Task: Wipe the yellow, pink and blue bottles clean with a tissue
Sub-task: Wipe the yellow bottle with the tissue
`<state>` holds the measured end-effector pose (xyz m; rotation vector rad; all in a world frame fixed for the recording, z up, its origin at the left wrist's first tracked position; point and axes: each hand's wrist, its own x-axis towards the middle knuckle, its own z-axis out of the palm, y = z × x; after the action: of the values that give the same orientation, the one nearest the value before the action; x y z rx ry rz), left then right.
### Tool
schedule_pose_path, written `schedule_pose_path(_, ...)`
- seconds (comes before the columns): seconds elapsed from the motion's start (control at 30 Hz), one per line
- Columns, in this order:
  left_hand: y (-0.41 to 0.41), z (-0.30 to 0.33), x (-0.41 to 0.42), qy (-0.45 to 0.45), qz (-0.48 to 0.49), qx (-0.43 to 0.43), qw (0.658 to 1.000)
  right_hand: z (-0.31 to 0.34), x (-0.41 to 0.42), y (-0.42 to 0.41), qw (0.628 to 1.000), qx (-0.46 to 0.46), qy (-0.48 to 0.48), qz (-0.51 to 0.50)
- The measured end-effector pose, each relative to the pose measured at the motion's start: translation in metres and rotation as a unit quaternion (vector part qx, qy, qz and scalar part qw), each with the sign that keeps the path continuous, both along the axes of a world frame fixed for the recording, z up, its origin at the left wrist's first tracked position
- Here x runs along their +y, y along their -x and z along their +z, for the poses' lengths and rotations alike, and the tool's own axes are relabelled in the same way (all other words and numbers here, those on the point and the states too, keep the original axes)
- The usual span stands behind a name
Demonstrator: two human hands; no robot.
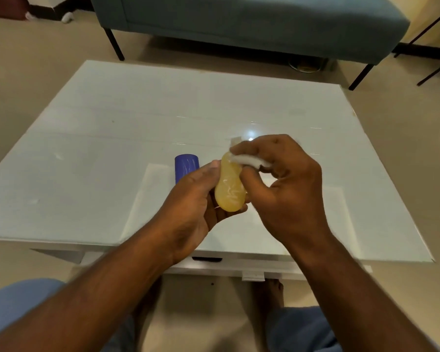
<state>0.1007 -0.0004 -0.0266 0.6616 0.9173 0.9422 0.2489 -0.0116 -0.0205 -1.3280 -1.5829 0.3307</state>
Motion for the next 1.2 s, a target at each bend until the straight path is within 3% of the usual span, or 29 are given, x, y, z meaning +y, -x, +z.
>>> schedule_pose_path(0.13, 0.008, -0.001, -0.001, 0.028, 0.008, -0.004, 1.000, 0.000, -0.002, 0.008, 0.999, -0.052, 0.003, 0.010)
schedule_pose_path(0.23, 0.009, -0.004, -0.001, 0.030, 0.009, -0.014, 0.999, 0.003, 0.006, 0.003, 0.999, -0.038, 0.012, -0.010)
schedule_pose_path(0.37, 0.009, -0.005, -0.002, 0.033, 0.013, -0.024, 0.999, -0.001, -0.010, 0.010, 0.997, -0.046, 0.038, 0.058)
schedule_pose_path(0.57, 0.000, -0.008, -0.012, 0.085, 0.004, -0.055, 0.995, -0.007, -0.003, -0.006, 0.999, -0.028, 0.031, 0.008)
schedule_pose_path(0.73, 0.010, -0.007, -0.004, 0.072, 0.019, -0.069, 0.995, -0.009, -0.010, 0.004, 0.996, -0.040, 0.047, 0.066)
schedule_pose_path(0.9, 0.008, -0.008, -0.002, 0.049, -0.005, -0.043, 0.998, -0.008, -0.002, -0.004, 0.999, -0.004, 0.039, 0.014)
schedule_pose_path(1.03, 0.014, -0.006, 0.005, 0.023, 0.004, 0.000, 1.000, -0.011, -0.019, 0.005, 0.997, -0.019, 0.044, 0.062)
schedule_pose_path(1.2, 0.012, -0.005, 0.003, 0.025, 0.008, -0.026, 0.999, -0.009, -0.006, -0.004, 1.000, 0.001, 0.022, 0.008)
